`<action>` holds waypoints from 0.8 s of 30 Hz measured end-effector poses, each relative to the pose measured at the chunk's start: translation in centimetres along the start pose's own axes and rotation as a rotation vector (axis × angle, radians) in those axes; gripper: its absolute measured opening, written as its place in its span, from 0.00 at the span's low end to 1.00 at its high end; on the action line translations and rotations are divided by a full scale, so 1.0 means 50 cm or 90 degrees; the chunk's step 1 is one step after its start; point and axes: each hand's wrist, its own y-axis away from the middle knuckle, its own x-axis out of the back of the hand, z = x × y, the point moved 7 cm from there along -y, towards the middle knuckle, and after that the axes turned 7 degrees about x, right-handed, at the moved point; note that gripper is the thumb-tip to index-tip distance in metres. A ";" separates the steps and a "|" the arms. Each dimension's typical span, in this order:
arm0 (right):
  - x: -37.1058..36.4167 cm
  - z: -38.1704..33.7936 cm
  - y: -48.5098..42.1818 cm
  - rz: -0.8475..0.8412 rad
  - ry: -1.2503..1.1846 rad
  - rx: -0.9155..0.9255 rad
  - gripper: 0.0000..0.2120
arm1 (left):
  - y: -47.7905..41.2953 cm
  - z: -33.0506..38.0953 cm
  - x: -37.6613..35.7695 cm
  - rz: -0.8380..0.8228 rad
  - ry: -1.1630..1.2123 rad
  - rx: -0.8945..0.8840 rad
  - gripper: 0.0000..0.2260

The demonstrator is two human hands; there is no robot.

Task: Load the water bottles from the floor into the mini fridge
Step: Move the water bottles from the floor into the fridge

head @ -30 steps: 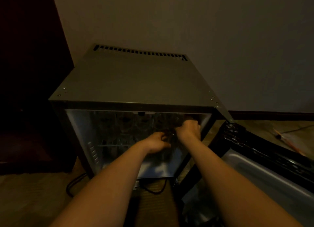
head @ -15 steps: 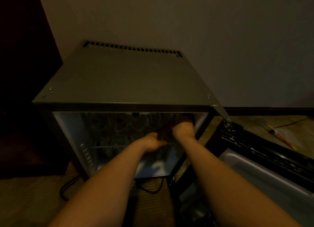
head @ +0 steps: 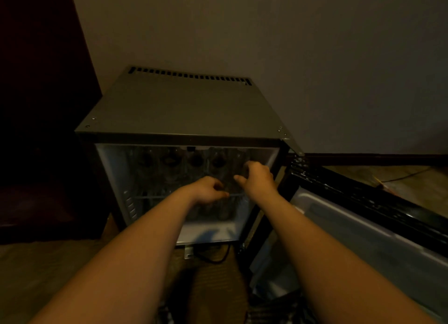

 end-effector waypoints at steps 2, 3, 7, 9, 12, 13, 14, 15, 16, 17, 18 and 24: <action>0.009 -0.014 0.023 -0.011 0.001 0.036 0.15 | 0.022 0.005 -0.001 0.000 -0.038 -0.003 0.17; 0.015 -0.021 0.036 -0.011 0.001 0.054 0.14 | 0.035 0.007 -0.002 0.004 -0.053 -0.002 0.17; 0.059 -0.038 0.095 0.009 0.014 0.120 0.12 | 0.098 0.033 -0.004 0.050 -0.067 -0.020 0.16; 0.094 -0.037 0.126 0.026 0.015 0.135 0.12 | 0.136 0.066 -0.011 0.079 -0.046 -0.052 0.15; 0.163 -0.019 0.188 0.067 -0.002 0.144 0.11 | 0.199 0.137 -0.033 0.094 -0.029 -0.111 0.13; 0.184 -0.005 0.210 0.074 -0.015 0.142 0.10 | 0.218 0.162 -0.044 0.091 -0.029 -0.129 0.13; 0.206 0.011 0.232 0.080 -0.031 0.137 0.09 | 0.236 0.187 -0.055 0.087 -0.027 -0.146 0.13; 0.228 0.030 0.256 0.089 -0.045 0.131 0.08 | 0.255 0.213 -0.066 0.083 -0.027 -0.162 0.13; 0.250 0.051 0.281 0.100 -0.055 0.125 0.08 | 0.273 0.239 -0.080 0.078 -0.030 -0.180 0.13; 0.272 0.073 0.305 0.115 -0.061 0.119 0.07 | 0.291 0.266 -0.097 0.068 -0.035 -0.197 0.13; 0.294 0.095 0.330 0.130 -0.063 0.110 0.07 | 0.309 0.293 -0.118 0.053 -0.041 -0.214 0.13; 0.382 0.245 0.476 0.137 -0.047 0.029 0.07 | 0.392 0.429 -0.269 -0.017 -0.078 -0.283 0.13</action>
